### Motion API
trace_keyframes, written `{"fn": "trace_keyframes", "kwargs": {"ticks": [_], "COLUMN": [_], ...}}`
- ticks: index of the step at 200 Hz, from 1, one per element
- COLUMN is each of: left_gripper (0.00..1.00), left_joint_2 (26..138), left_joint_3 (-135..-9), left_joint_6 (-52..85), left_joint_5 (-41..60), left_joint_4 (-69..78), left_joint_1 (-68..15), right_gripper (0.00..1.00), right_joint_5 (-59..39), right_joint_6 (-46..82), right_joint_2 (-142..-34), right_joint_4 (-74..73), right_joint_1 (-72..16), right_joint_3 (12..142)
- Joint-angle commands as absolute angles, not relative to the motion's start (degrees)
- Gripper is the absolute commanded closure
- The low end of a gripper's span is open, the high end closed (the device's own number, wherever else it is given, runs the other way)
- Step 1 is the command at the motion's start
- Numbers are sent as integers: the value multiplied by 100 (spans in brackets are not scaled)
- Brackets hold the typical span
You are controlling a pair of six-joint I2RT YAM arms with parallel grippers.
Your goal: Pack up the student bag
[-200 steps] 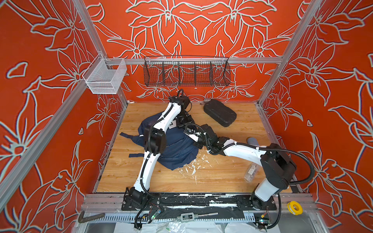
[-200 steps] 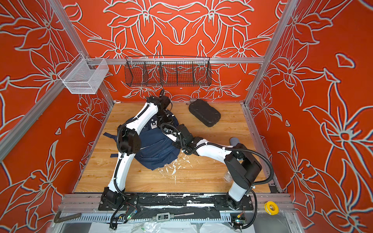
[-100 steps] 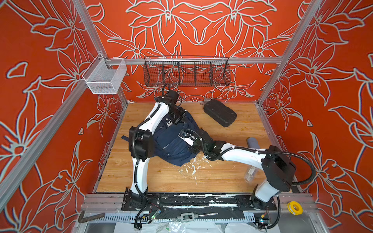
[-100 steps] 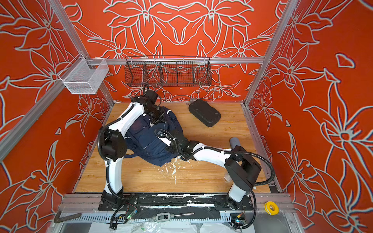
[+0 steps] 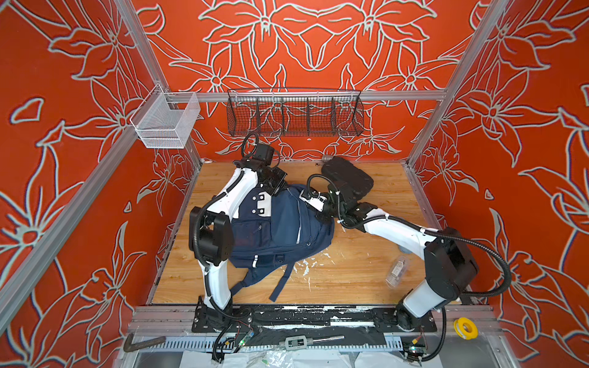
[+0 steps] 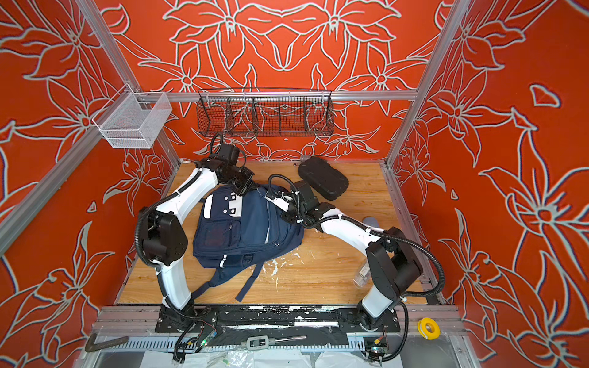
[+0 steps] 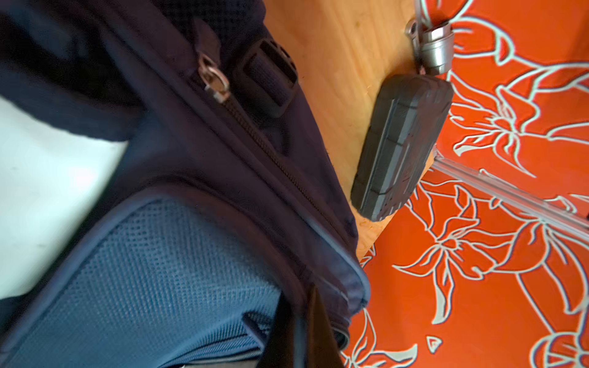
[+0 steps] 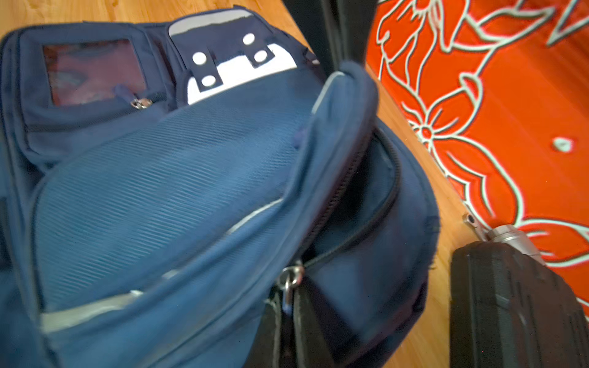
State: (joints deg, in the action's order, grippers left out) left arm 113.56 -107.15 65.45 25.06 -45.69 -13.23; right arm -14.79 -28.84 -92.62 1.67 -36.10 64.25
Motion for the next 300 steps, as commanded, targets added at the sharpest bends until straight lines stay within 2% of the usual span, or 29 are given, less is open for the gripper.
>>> {"fn": "trace_keyframes", "kwargs": {"ticks": [1, 20, 62, 107, 122, 133, 138, 145, 173, 208, 236, 264, 300], "left_gripper": [100, 100, 100, 100, 100, 72, 65, 59, 55, 54, 52, 52, 52], "left_joint_2": [11668, 11735, 11800, 12079, 12169, 12319, 12430, 12613, 13100, 12654, 12661, 12975, 13072], "left_joint_3": [-11362, -11507, -11416, -11613, -11825, -12249, -12517, -12986, -14458, -13826, -13463, -13712, -13469], "left_joint_6": [6781, 6863, 7201, 7371, 6782, 6135, 5808, 5334, 3437, 1851, 1275, 979, 868], "left_joint_5": [2492, 2160, 2098, 1904, 2006, 2163, 2316, 2479, 2565, 1699, 1386, 731, 20], "left_joint_4": [-3592, -3567, -3142, -3046, -3045, -3420, -3681, -4208, -6365, -7410, -7958, -8776, -9041], "left_joint_1": [-1231, -1181, -1047, -1038, -1038, -1050, -1059, -1071, -1272, -1946, -2366, -2639, -2826], "right_gripper": [100, 100, 100, 100, 100, 100, 100, 100, 100, 100, 100, 100, 100], "right_joint_5": [-1614, -1255, -766, -716, -588, -568, -583, -658, -679, -663, -659, -628, -558], "right_joint_6": [-3146, -3034, -2720, -2547, -2288, -2391, -2475, -2629, -3194, -3252, -3341, -3428, -3428], "right_joint_2": [-9186, -9107, -9139, -9303, -9329, -9218, -9148, -9074, -9098, -9086, -9026, -8987, -8894], "right_joint_4": [425, 388, 329, 41, 1, 60, 29, -31, 452, 396, 369, 393, 426], "right_joint_1": [-3833, -4037, -4411, -5003, -5010, -5007, -4992, -4952, -4905, -4910, -4915, -4913, -4913], "right_joint_3": [6339, 6162, 5853, 5817, 5849, 5896, 5897, 5904, 6349, 6284, 6224, 6171, 6078]}}
